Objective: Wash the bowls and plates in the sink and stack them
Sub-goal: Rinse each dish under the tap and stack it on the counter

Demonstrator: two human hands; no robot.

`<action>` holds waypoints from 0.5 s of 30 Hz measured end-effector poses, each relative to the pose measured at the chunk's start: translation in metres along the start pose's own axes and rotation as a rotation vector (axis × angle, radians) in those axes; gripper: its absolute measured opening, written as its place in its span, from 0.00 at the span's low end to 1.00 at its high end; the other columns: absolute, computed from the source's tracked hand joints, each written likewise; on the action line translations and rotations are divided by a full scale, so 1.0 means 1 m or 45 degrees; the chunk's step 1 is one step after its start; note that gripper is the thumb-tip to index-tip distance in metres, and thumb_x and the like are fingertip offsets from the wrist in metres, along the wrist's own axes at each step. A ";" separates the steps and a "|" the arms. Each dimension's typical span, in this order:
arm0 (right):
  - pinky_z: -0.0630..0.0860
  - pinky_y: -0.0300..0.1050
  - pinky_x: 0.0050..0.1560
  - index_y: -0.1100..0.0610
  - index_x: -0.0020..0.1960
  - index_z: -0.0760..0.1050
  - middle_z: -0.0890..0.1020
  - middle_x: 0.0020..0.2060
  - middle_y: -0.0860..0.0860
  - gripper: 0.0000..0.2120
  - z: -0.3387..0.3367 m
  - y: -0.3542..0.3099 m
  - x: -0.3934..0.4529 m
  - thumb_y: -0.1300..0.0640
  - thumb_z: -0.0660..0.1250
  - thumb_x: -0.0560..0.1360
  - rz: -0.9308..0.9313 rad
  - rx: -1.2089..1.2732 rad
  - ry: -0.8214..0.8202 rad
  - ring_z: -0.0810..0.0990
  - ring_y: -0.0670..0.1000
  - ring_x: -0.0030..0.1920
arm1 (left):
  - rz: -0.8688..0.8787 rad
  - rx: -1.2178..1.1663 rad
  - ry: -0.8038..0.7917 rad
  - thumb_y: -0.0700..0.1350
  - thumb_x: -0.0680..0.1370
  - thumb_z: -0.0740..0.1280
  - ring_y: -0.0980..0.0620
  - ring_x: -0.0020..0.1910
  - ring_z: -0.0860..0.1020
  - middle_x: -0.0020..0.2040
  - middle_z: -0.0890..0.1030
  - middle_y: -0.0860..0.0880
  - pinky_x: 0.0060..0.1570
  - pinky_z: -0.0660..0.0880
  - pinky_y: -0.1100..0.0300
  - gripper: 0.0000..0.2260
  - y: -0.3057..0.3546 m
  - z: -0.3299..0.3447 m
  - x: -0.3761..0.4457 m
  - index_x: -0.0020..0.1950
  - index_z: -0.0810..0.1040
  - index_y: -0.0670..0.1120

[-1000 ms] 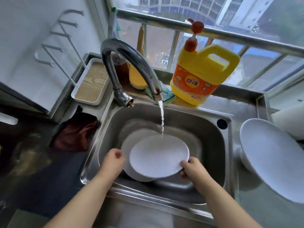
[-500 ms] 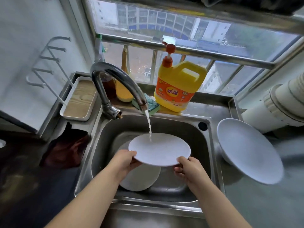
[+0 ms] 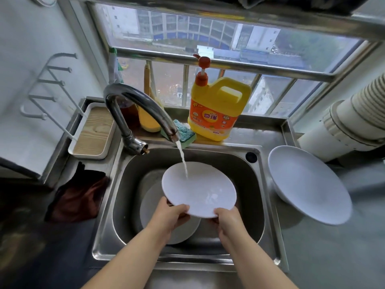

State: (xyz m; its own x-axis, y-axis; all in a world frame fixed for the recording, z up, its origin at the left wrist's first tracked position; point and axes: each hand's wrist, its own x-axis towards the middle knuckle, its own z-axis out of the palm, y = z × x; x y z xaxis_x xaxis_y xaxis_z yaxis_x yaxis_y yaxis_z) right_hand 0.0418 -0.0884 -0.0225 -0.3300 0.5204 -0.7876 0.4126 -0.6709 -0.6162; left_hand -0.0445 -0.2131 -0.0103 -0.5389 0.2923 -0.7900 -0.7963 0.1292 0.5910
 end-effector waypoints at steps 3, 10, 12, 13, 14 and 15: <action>0.79 0.48 0.40 0.60 0.67 0.67 0.78 0.54 0.57 0.23 -0.007 -0.014 0.001 0.74 0.55 0.75 0.006 -0.148 -0.149 0.77 0.58 0.52 | 0.014 -0.008 0.009 0.38 0.78 0.65 0.41 0.55 0.78 0.60 0.78 0.41 0.43 0.79 0.53 0.16 0.014 -0.020 0.007 0.66 0.69 0.42; 0.77 0.39 0.32 0.62 0.65 0.70 0.80 0.50 0.54 0.14 -0.011 -0.036 0.001 0.61 0.60 0.80 -0.043 -0.242 -0.185 0.79 0.53 0.48 | 0.099 -0.054 -0.125 0.29 0.76 0.56 0.42 0.53 0.78 0.56 0.79 0.40 0.38 0.78 0.55 0.19 0.043 -0.038 0.008 0.66 0.70 0.40; 0.78 0.41 0.36 0.61 0.65 0.70 0.80 0.49 0.53 0.15 -0.004 -0.030 0.001 0.58 0.60 0.81 0.012 -0.106 -0.134 0.79 0.52 0.48 | 0.153 -0.150 -0.102 0.27 0.75 0.57 0.42 0.55 0.77 0.59 0.78 0.40 0.38 0.79 0.55 0.22 0.038 -0.031 0.007 0.67 0.69 0.42; 0.79 0.43 0.39 0.61 0.65 0.70 0.80 0.49 0.53 0.14 -0.001 -0.025 -0.001 0.58 0.60 0.81 0.055 -0.033 -0.149 0.80 0.54 0.49 | 0.176 -0.195 -0.080 0.26 0.75 0.57 0.43 0.54 0.77 0.60 0.77 0.41 0.39 0.79 0.55 0.23 0.034 -0.027 0.005 0.67 0.68 0.43; 0.80 0.47 0.42 0.60 0.64 0.71 0.80 0.50 0.54 0.13 0.003 -0.019 -0.003 0.58 0.60 0.80 0.086 0.013 -0.164 0.80 0.55 0.51 | 0.185 -0.234 -0.057 0.25 0.75 0.58 0.44 0.53 0.77 0.59 0.77 0.42 0.40 0.78 0.55 0.23 0.030 -0.023 0.003 0.67 0.68 0.44; 0.81 0.50 0.44 0.58 0.64 0.70 0.80 0.51 0.54 0.13 0.006 -0.012 -0.005 0.60 0.61 0.80 0.090 0.028 -0.182 0.80 0.56 0.52 | 0.186 -0.268 -0.038 0.25 0.75 0.58 0.45 0.53 0.77 0.57 0.78 0.44 0.42 0.78 0.54 0.24 0.024 -0.019 0.000 0.66 0.68 0.46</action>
State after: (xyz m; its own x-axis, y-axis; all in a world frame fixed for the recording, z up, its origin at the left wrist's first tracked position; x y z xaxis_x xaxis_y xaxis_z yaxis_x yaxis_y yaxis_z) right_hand 0.0336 -0.0862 -0.0107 -0.4187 0.3922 -0.8191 0.4210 -0.7153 -0.5577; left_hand -0.0691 -0.2281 0.0012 -0.6464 0.3213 -0.6920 -0.7520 -0.1152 0.6490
